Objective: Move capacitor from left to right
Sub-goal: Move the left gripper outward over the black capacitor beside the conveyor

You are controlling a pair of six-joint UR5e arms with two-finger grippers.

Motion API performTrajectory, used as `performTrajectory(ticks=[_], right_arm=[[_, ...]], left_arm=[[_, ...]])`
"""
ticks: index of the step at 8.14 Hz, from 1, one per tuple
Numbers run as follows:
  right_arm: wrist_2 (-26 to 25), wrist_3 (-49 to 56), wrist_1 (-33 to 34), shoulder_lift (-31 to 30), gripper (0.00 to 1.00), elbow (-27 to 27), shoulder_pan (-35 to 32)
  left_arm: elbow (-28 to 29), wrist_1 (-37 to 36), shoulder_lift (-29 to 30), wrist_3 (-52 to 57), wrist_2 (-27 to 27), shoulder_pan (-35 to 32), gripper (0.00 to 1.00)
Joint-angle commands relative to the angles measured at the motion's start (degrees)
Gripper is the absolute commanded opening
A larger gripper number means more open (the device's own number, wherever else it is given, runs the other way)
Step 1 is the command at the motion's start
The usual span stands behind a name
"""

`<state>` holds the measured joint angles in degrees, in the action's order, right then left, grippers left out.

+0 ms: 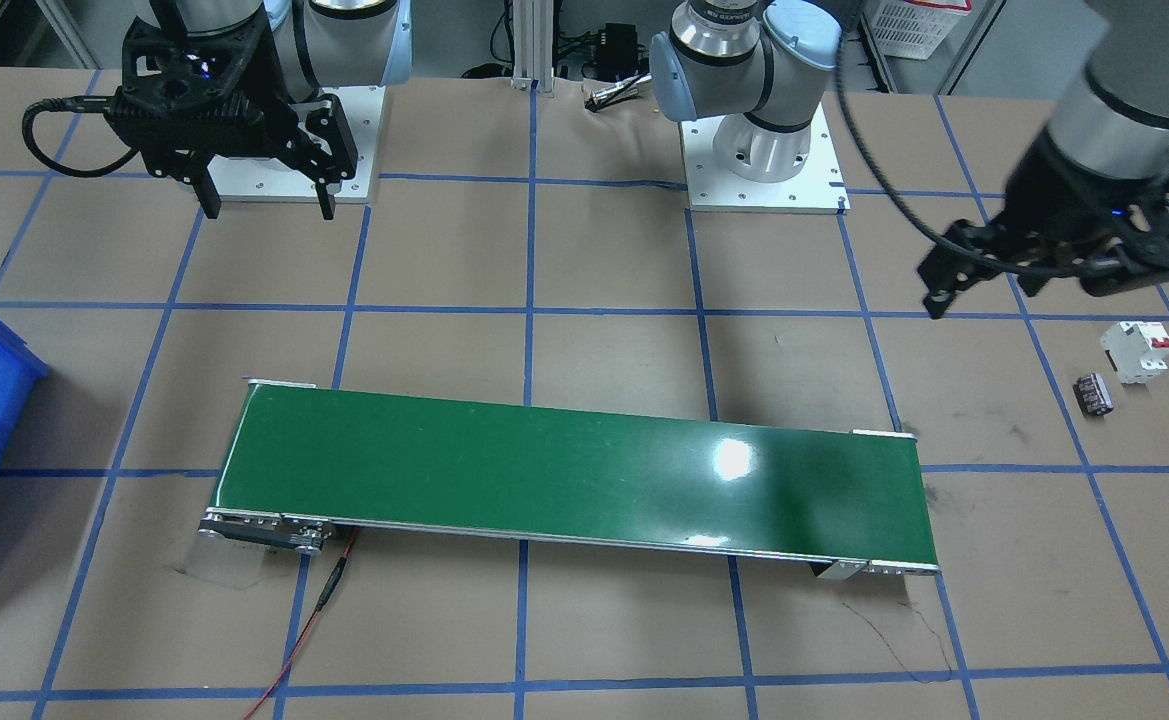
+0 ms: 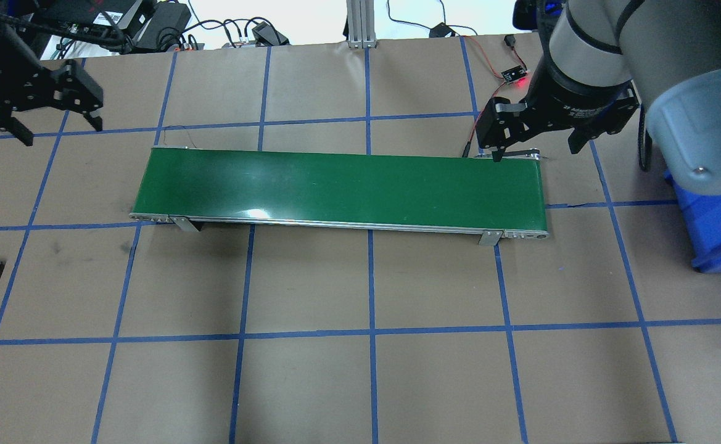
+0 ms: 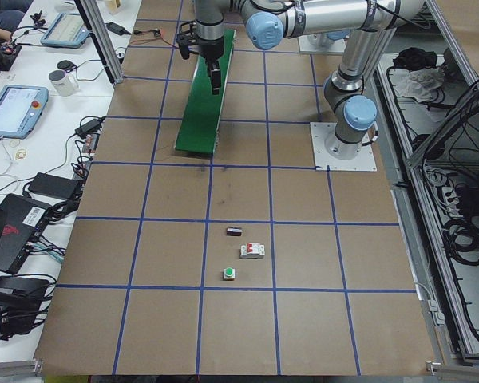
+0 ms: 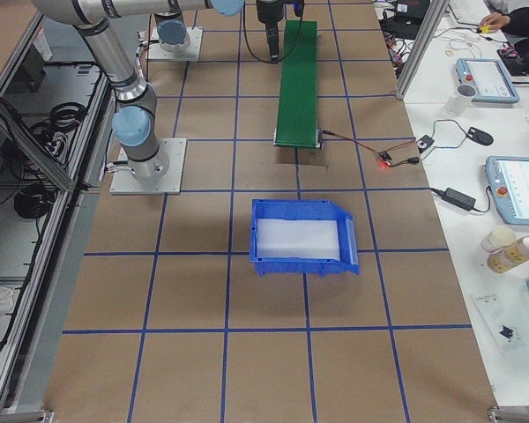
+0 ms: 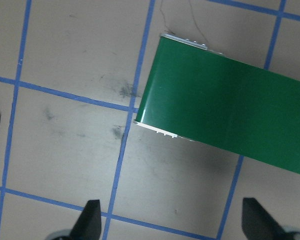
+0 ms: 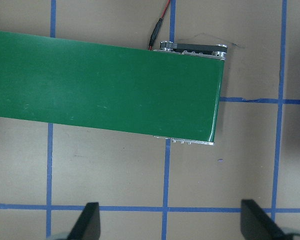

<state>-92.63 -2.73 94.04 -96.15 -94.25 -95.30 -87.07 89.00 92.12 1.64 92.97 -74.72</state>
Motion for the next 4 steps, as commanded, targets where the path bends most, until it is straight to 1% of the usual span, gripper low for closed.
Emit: performTrajectory(ticks=[1, 3, 4], right_arm=[[-0.01, 0.0, 0.0, 0.0, 1.0, -0.05, -0.06], [-0.01, 0.0, 0.0, 0.0, 1.0, -0.05, -0.06], [-0.01, 0.0, 0.0, 0.0, 1.0, -0.05, -0.06]], left_arm=[[-0.38, -1.27, 1.74, 12.89, 0.2, 10.34, 1.0], [-0.73, -3.56, 4.72, 22.57, 0.11, 19.39, 1.0], [-0.9, -3.57, 6.74, 25.4, 0.28, 22.48, 1.0]])
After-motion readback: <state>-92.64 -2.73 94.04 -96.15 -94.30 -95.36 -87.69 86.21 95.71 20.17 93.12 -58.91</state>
